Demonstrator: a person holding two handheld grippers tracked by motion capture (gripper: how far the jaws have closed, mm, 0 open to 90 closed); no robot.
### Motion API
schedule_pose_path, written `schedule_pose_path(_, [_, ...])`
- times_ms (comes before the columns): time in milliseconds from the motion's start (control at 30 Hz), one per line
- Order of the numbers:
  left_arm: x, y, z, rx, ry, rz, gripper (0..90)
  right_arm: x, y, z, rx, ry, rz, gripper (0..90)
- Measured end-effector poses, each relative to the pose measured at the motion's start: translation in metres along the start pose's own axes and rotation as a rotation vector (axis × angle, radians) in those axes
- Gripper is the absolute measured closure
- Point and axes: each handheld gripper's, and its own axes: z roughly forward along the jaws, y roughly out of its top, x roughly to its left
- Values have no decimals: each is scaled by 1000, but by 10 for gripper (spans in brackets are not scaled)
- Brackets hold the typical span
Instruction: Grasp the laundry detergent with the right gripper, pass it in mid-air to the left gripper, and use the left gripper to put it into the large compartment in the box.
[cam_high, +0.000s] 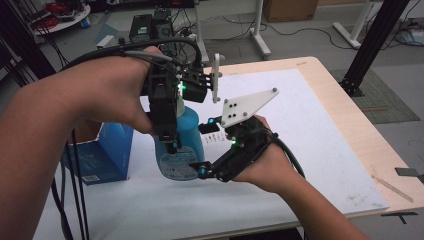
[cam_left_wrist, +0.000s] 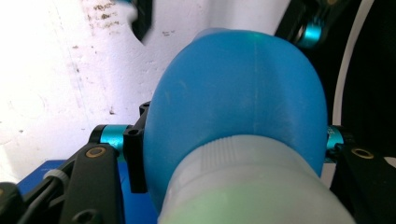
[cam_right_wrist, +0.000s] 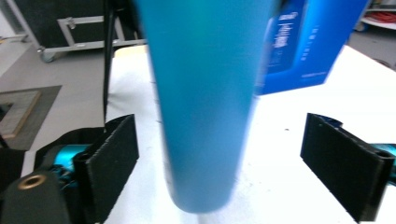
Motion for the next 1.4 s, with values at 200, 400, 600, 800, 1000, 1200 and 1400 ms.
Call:
schedule_pose_path(200, [1, -4, -4, -3, -3, -18, 385, -7, 6, -18, 11, -71, 2, 30])
schedule_pose_path(400, [2, -11, -10, 2, 1, -43, 385, -15, 13, -30, 31, -88, -11, 7])
schedule_pose_path(600, [3, -21, -19, 0, 7, -77, 385, -22, 17, -39, 84, -111, -23, 4])
schedule_pose_path(800, [7, -36, -33, -14, -2, -164, 383, -29, 19, -48, 178, -122, -47, 4])
schedule_pose_path(1000, [13, -53, -52, -18, -13, -269, 381, -32, 29, -54, 315, -122, -92, 4])
schedule_pose_path(1200, [21, -77, -78, -25, -17, -468, 381, -43, 43, -67, 444, -140, -112, 5])
schedule_pose_path(1400, [35, -109, -102, -42, -23, -729, 381, -51, 49, -77, 539, -140, -114, 5])
